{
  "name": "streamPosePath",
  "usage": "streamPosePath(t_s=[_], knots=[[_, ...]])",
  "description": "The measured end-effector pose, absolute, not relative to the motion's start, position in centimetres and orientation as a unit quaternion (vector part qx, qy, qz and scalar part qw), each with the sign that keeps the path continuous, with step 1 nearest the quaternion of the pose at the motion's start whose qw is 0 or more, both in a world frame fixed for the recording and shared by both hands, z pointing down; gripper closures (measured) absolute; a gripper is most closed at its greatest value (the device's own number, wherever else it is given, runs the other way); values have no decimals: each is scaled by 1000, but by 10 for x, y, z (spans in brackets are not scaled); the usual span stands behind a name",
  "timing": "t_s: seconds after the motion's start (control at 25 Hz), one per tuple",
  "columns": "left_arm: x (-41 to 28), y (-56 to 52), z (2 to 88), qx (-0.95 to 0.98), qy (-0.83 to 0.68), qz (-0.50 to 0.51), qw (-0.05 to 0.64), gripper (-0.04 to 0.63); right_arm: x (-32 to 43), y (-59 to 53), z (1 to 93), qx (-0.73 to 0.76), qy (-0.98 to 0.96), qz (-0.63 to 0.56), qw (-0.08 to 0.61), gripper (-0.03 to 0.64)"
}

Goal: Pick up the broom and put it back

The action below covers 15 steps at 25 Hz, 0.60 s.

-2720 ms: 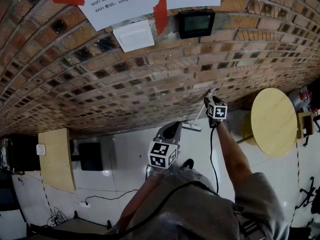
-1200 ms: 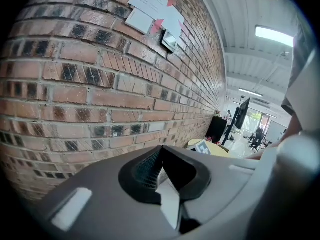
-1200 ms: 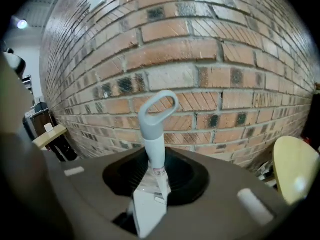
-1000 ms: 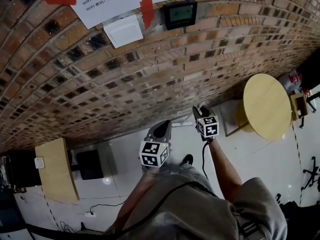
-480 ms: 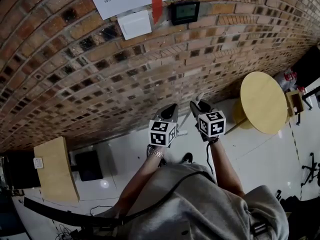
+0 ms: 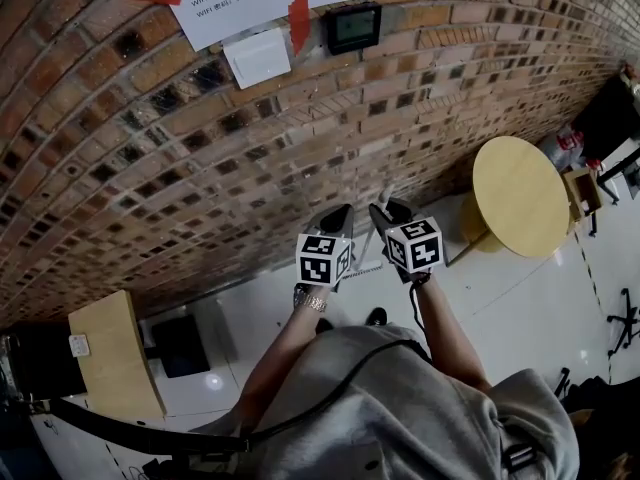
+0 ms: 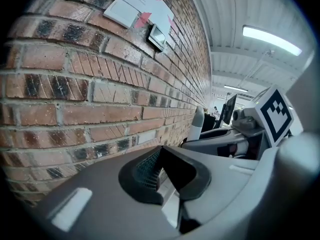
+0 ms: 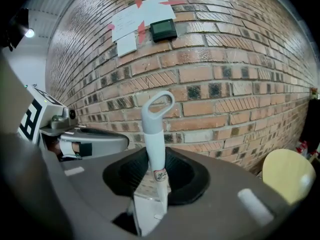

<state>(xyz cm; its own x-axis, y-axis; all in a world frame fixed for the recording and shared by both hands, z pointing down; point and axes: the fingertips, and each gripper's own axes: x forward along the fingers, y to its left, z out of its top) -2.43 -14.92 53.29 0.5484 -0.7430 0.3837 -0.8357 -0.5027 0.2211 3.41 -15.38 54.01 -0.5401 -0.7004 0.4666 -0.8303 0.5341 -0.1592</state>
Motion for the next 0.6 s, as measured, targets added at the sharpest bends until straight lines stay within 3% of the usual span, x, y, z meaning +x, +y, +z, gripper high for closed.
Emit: streamPosePath(t_s=[0.6], knots=[[-26, -144, 528, 860, -458, 105, 201, 591, 46, -161, 534, 463, -851, 180, 167, 515]])
